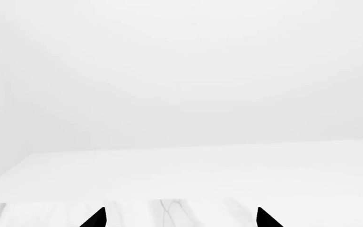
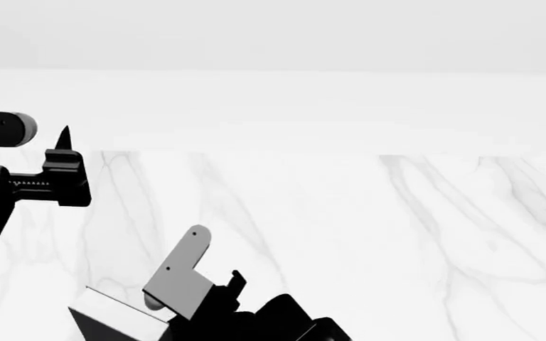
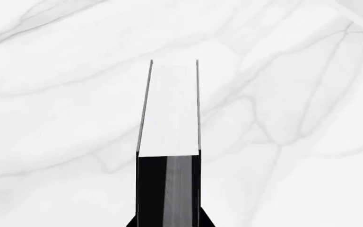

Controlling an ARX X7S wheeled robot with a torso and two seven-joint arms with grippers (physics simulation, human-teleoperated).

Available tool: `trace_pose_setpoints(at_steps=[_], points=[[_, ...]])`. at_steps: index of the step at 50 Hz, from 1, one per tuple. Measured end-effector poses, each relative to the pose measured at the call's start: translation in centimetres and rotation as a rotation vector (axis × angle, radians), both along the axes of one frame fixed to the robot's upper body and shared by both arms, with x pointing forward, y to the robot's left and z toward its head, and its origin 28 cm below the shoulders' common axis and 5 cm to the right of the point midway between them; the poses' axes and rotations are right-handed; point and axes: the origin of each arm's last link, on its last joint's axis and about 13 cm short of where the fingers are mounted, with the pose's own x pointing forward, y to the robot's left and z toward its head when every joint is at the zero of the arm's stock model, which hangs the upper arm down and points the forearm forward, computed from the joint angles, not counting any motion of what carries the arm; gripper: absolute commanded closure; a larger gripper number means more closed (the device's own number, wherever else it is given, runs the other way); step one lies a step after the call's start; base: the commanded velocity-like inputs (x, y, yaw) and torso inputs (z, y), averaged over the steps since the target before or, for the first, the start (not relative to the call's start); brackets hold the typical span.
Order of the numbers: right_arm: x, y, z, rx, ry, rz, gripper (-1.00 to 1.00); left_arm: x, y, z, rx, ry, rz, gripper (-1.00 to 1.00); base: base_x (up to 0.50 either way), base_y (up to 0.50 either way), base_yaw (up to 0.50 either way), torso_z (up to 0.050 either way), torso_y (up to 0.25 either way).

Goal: Pick up the book on the left and place it on top of the shelf.

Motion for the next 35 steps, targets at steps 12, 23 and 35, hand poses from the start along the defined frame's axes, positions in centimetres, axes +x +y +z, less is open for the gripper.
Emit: trace_pose_setpoints(at_steps=[12, 23, 35], points=[[0.0, 0.0, 0.1, -0.004, 0.0, -0.014, 1.0, 0.0, 0.0, 0.0, 0.001, 0.001, 0.0, -1.0, 0.0, 0.0, 0.0, 0.0, 0.0], [0.1, -0.4, 2.2, -0.035, -0.059, -0.037, 1.0, 0.0, 0.0, 0.0, 0.0, 0.001, -0.001, -1.0, 0.0, 0.0, 0.0, 0.0, 0.001], [0.0, -1.0, 5.0, -0.06, -0.135, -0.058, 1.0, 0.0, 0.0, 0.0, 0.001, -0.001, -0.002, -1.0, 0.0, 0.0, 0.0, 0.0, 0.001]])
